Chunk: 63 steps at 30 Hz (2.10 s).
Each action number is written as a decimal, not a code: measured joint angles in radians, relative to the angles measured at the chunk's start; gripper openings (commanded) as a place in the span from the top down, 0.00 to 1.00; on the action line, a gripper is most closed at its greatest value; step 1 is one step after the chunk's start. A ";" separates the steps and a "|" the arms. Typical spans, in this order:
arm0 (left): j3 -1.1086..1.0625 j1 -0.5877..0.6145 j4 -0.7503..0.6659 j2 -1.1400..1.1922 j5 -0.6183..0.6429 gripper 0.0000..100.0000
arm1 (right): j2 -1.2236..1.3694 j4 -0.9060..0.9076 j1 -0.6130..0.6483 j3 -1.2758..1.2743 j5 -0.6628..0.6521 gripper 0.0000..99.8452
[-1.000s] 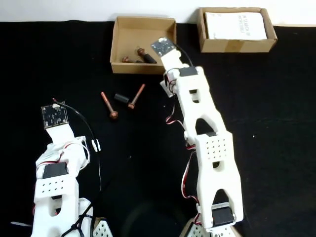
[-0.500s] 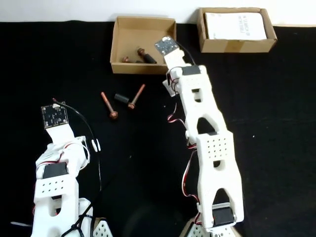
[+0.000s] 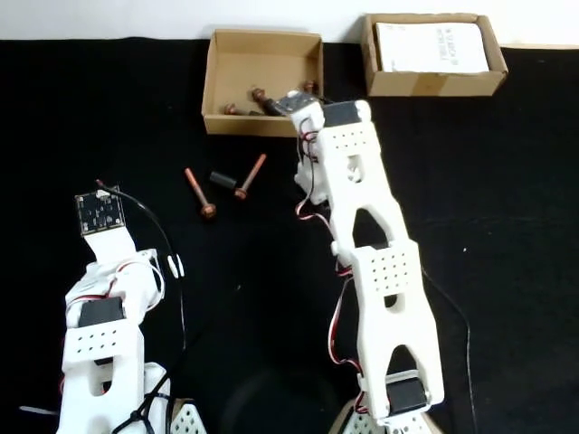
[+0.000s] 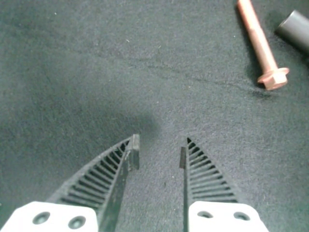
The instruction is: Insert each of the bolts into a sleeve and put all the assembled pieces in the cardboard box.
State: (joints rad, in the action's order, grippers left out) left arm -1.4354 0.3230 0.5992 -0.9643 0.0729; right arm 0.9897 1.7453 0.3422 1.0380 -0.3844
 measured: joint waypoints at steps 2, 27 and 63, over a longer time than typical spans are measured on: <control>0.000 0.000 0.000 0.000 0.000 0.84 | -0.011 0.005 0.015 -0.023 0.043 0.99; 0.000 0.000 0.000 0.000 0.000 0.84 | -0.135 -0.153 0.060 -0.466 0.075 0.91; 1.263 -0.287 0.710 0.950 0.161 0.82 | -1.019 -0.698 -0.344 -1.679 0.244 0.99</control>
State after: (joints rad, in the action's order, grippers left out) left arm -0.1726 0.0361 1.3096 -0.0146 0.2340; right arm -0.0292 1.0472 -0.0015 -0.6406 -0.1404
